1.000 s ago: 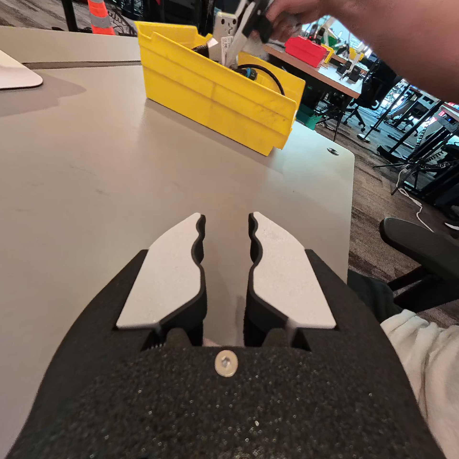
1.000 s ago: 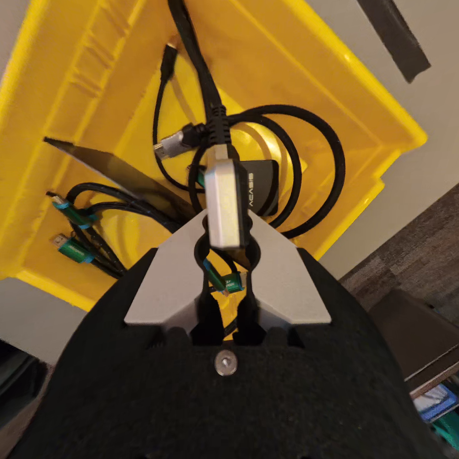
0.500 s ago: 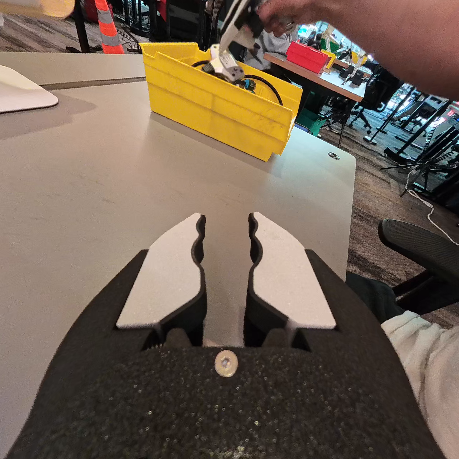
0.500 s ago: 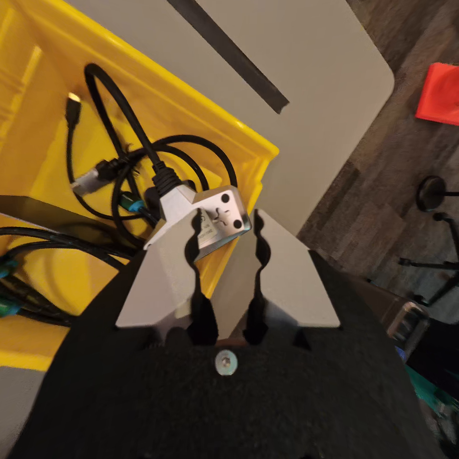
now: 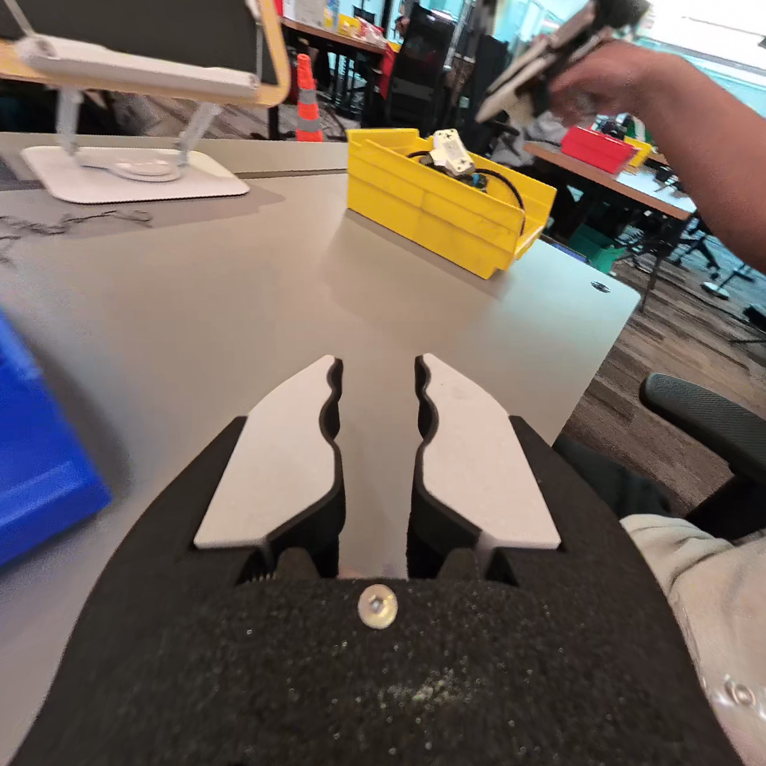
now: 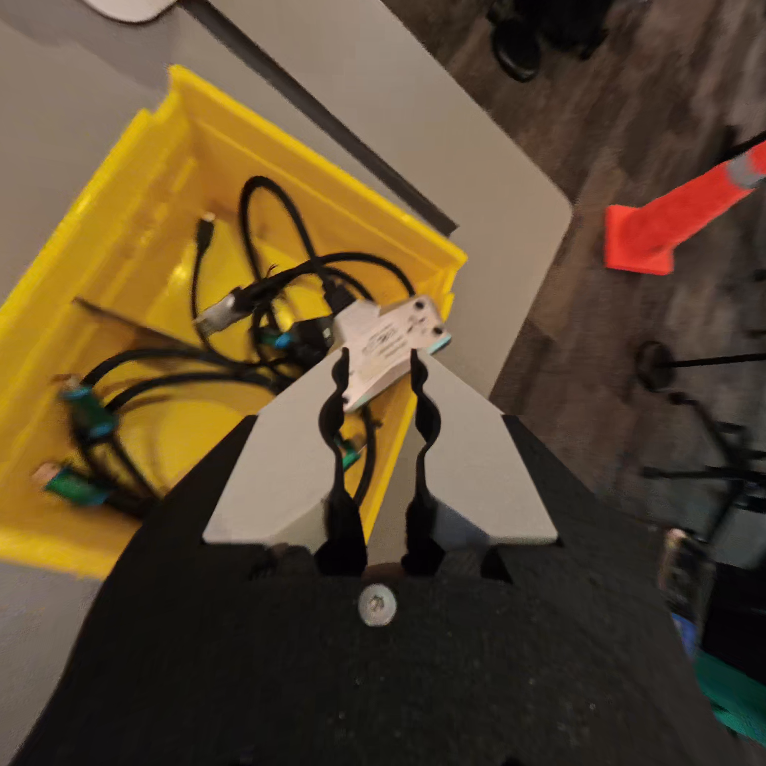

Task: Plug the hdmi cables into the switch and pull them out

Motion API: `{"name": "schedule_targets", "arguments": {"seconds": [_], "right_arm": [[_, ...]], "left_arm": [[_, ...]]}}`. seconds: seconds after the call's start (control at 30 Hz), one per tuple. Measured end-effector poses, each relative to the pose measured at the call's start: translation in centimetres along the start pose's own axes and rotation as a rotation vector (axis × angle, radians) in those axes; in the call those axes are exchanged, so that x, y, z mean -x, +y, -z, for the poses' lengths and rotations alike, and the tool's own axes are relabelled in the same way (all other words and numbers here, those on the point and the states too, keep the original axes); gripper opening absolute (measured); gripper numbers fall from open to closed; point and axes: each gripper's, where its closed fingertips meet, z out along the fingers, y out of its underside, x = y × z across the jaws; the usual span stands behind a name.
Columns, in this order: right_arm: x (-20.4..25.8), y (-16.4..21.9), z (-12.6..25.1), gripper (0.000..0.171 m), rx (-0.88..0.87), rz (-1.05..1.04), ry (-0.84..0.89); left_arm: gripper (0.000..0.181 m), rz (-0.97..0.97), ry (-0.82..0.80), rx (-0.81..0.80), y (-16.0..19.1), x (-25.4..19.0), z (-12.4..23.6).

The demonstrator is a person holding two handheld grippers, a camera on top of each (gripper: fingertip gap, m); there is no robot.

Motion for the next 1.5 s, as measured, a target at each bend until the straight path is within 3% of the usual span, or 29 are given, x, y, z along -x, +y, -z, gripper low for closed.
{"name": "schedule_targets", "arguments": {"seconds": [0.03,0.2,0.3,0.4,0.47,0.6,0.8,0.93,1.3,1.5], "right_arm": [[0.5,1.3,0.5,0.028,0.0,-0.005,-0.035],[1.4,7.8,-0.9,0.03,0.14,0.048,-0.075],[1.2,8.5,-2.3,0.028,0.198,0.208,0.025],[0.3,8.8,-3.4,0.008,0.27,0.465,0.178],[0.0,8.8,-3.7,0.008,0.306,0.583,0.245],[0.1,8.8,-3.1,0.006,0.313,0.496,0.193],[0.5,5.9,2.0,0.005,0.093,0.454,0.144],[1.5,5.0,3.2,0.006,-0.03,0.431,0.091],[-0.9,8.7,6.3,0.005,-0.158,0.255,0.504],[5.1,5.6,9.4,0.005,-0.534,0.339,0.456]], "left_arm": [[0.033,0.008,-0.023,-0.004,0.3,0.5,1.0],[0.033,0.041,-0.071,-0.022,0.6,2.2,3.2],[0.033,0.026,-0.065,-0.015,0.6,2.1,2.7],[0.033,-0.03,-0.055,0.024,1.1,1.2,1.8],[0.033,-0.079,-0.053,0.052,1.6,0.6,1.3],[0.033,-0.143,-0.045,0.095,2.5,-0.2,0.6],[0.033,-0.131,-0.038,0.102,2.7,0.0,0.8],[0.033,-0.119,-0.024,0.102,2.6,0.0,0.7],[0.033,-0.14,-0.024,0.122,3.1,-0.1,0.8],[0.033,-0.14,-0.018,0.125,3.1,-0.2,0.6]]}}
